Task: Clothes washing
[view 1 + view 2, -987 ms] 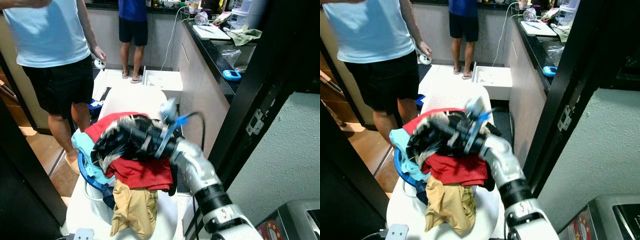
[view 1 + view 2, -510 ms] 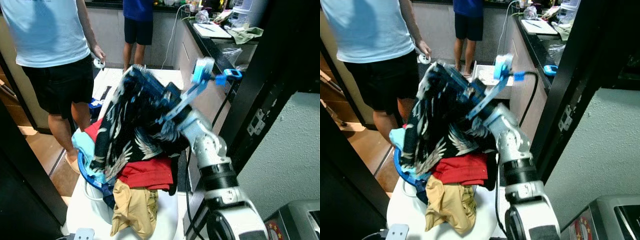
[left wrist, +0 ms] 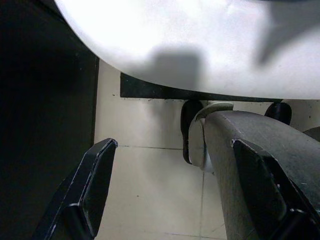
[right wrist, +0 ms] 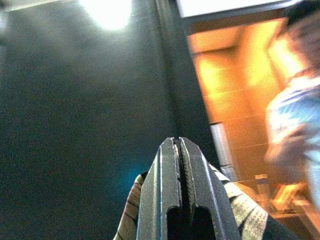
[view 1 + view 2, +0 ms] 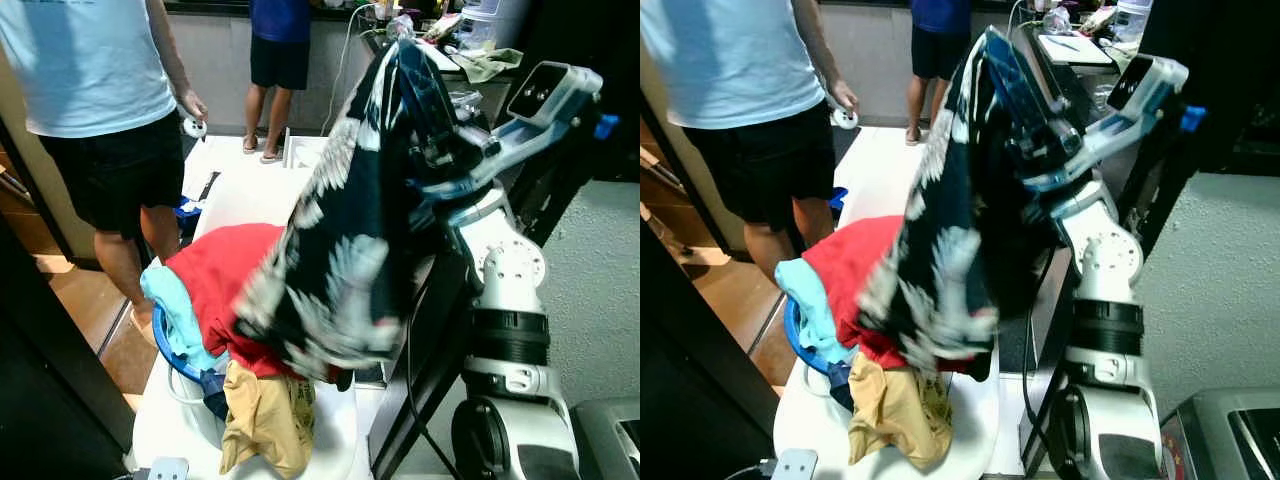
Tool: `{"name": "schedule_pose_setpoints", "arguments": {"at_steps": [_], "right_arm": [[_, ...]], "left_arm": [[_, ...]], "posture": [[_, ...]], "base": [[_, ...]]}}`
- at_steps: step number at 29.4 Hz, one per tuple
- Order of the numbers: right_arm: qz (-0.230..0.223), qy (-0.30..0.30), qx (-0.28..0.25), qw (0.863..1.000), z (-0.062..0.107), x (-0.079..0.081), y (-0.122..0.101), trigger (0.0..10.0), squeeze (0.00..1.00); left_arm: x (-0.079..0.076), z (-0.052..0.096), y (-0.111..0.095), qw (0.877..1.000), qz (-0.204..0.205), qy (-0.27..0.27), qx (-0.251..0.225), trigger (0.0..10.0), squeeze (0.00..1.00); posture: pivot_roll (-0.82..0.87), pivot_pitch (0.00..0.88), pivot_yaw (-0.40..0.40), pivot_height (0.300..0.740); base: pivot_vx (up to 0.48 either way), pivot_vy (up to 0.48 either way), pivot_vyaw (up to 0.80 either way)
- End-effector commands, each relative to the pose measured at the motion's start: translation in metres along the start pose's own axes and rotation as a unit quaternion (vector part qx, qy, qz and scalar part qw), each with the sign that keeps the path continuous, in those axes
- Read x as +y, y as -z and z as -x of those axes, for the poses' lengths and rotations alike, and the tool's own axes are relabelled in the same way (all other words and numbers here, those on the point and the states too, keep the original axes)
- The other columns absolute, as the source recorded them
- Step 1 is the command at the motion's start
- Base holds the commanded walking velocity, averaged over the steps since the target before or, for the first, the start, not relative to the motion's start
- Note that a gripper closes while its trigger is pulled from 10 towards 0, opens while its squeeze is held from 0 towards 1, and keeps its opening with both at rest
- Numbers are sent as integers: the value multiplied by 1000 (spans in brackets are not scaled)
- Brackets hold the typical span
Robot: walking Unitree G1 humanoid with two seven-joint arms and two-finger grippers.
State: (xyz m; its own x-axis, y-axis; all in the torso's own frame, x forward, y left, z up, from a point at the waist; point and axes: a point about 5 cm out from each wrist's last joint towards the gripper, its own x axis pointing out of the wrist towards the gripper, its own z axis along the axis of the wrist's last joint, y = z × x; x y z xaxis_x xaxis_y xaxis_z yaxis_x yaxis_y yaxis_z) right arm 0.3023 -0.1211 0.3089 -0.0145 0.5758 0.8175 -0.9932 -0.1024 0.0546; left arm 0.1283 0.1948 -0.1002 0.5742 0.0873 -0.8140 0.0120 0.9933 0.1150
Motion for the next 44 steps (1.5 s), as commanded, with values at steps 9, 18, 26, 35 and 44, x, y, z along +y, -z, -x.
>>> {"name": "schedule_pose_setpoints", "arguments": {"at_steps": [9,18,26,35,44], "right_arm": [[-47,-63,22,997,-2,16,7,0,0],[-59,-53,26,997,0,16,11,0,0],[-12,39,25,999,-7,-7,6,0,0],[54,127,43,989,-14,-26,3,0,0],[114,180,30,977,-30,-36,-12,0,0]], "left_arm": [[-8,9,31,997,-10,23,68,10000,0],[-9,9,31,997,-13,25,67,10000,0],[-10,9,31,998,-14,26,62,10000,0],[-10,9,30,998,-18,28,62,10000,0],[-12,9,31,997,-21,32,64,10000,0]], "posture": [[170,0,-57,740],[172,0,-60,740],[174,0,-61,740],[172,0,-59,740],[171,0,-58,740]], "base": [[-298,0,0],[-298,0,0],[-151,0,-202],[0,0,-800],[0,0,-800]]}}
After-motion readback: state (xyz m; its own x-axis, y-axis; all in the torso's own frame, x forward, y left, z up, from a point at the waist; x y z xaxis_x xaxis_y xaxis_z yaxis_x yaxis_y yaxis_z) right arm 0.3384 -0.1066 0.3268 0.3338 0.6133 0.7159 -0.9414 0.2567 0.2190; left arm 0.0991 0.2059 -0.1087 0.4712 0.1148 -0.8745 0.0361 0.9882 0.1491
